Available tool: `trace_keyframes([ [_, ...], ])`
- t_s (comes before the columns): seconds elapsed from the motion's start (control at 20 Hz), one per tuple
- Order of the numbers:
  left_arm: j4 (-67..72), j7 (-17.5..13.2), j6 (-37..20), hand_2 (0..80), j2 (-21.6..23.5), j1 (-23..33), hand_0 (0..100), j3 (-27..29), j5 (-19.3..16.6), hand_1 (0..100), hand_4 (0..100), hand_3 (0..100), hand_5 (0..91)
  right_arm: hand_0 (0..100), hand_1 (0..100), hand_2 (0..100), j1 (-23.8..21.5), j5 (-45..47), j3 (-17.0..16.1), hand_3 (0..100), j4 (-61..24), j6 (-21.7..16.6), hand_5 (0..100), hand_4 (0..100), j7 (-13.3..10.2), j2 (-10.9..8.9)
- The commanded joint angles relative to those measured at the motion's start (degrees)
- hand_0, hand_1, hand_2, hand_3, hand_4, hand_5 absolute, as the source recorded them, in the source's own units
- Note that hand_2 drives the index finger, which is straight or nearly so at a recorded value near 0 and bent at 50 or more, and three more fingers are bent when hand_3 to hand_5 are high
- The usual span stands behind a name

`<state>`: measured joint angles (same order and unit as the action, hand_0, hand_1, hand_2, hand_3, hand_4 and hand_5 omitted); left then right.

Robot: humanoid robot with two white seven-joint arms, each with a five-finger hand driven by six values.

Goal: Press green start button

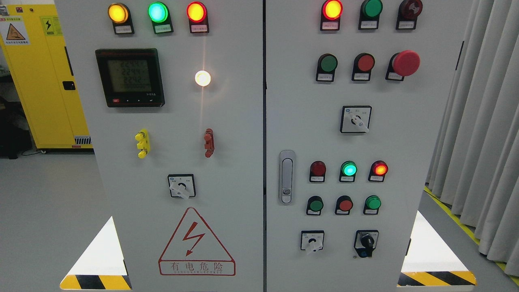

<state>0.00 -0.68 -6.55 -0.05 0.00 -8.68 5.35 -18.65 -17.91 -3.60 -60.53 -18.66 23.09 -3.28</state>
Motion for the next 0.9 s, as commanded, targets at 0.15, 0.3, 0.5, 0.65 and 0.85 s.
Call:
trace_keyframes([
  [0.15,-1.5,-0.02,-0.04,0.0,-4.43,-1.58,12,-0.02,0.01,56,0,0,0.0,17,43,0,-1.56,-7.92,4.21,26,-31.74,-4.1,11,22,0.72,-0.06],
  [0.3,-1.5,-0.02,-0.04,0.0,-4.87,-1.58,12,-0.02,-0.08,56,0,0,0.0,17,44,0,-0.95,-11.95,5.27,28,-35.18,-7.96,13,24,0.46,-0.14],
  [0.5,-1.5,-0.02,-0.04,0.0,-6.01,-1.58,12,-0.1,0.01,56,0,0,0.0,16,44,0,0.1,-18.99,5.09,30,-39.04,-12.88,16,26,-0.07,-0.14],
  [0.65,-1.58,-0.02,-0.04,0.0,-6.02,-1.58,12,-0.11,-0.08,56,0,0,0.0,16,46,0,0.9,-19.53,4.92,34,-42.9,-13.77,24,34,-0.15,-0.06],
  [0.85,-1.58,-0.02,-0.04,0.0,-6.02,-1.58,12,-0.19,-0.08,56,0,0,0.0,18,49,0,4.84,-22.68,4.57,45,-45.64,-14.65,36,47,-3.56,0.12],
])
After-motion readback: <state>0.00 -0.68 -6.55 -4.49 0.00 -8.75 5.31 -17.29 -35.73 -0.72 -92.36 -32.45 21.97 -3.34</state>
